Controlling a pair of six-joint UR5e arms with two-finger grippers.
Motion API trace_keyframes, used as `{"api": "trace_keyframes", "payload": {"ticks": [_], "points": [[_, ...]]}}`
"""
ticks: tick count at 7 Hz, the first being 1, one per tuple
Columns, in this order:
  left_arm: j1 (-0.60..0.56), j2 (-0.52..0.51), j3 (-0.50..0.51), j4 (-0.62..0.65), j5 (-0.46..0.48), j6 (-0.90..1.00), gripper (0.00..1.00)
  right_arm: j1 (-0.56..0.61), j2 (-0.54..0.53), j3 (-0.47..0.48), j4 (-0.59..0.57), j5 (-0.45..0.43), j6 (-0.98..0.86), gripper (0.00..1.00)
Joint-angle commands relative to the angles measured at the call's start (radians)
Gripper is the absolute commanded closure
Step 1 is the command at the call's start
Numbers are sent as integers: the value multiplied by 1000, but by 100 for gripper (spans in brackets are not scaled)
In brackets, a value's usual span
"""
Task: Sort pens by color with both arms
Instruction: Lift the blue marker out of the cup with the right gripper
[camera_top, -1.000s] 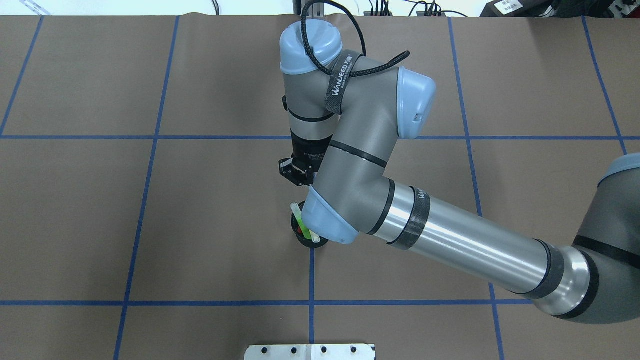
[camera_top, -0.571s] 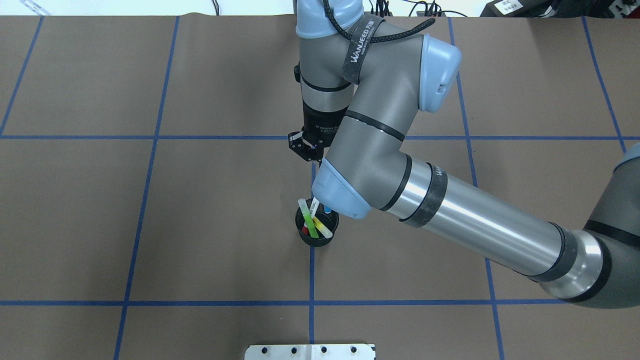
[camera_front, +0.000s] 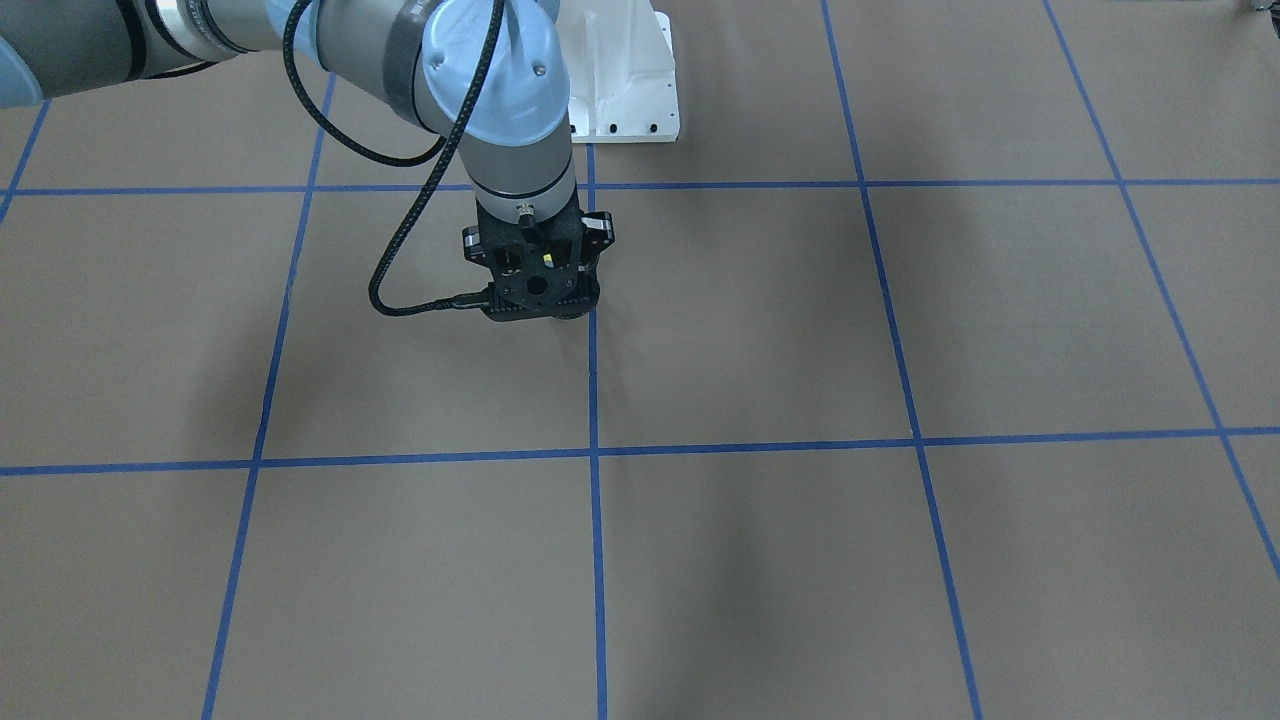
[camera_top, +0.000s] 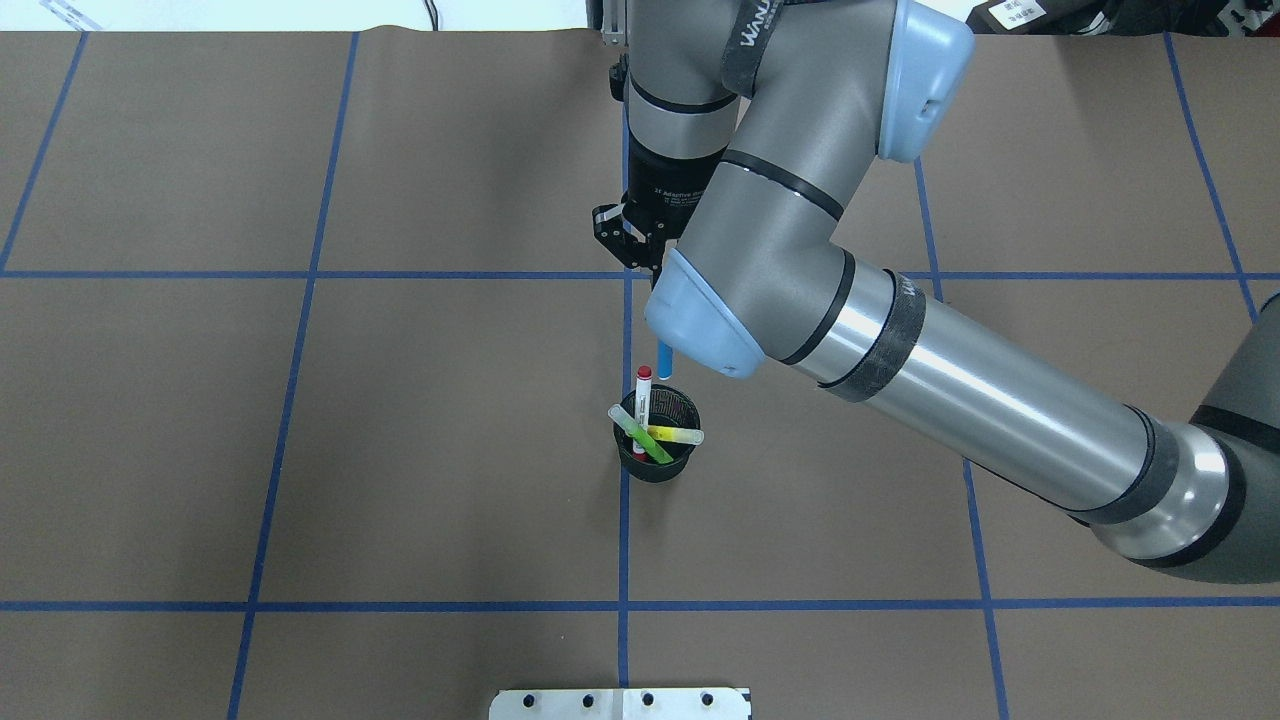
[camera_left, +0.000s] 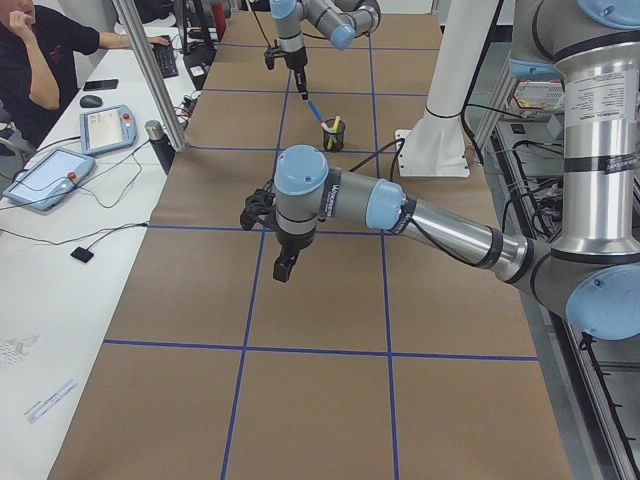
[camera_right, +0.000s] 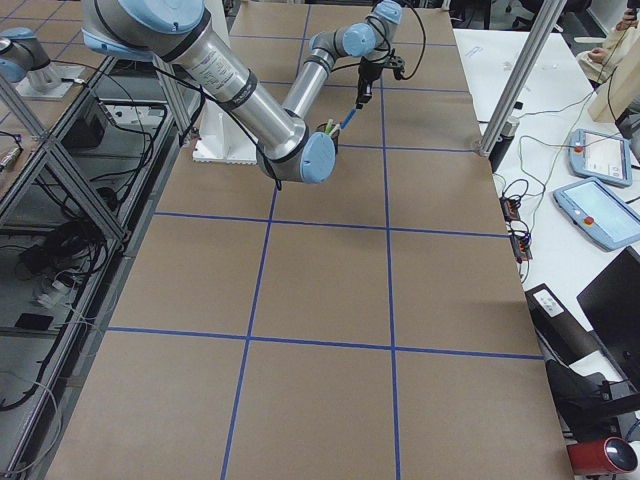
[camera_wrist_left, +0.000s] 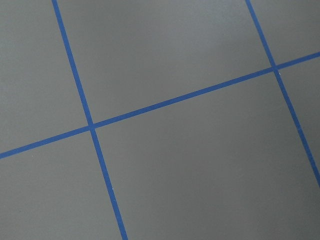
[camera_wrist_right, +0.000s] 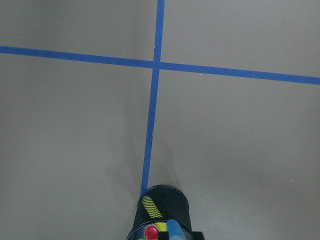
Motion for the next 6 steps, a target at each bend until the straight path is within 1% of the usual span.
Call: {"api": "trace_keyframes", "payload": {"ticks": [1, 2, 4, 6], "points": [[0, 0, 0, 0, 0, 0, 1, 29, -2, -17, 2, 26, -26, 92], [0, 0, -2, 0, 0, 0, 1, 49, -1, -77, 3, 29, -113, 92], [0, 0, -3, 0, 0, 0, 1, 84, 16, -180, 22, 53, -209, 91], [0, 0, -3, 0, 0, 0, 1, 86, 54, -356, 177, 76, -217, 91]]}}
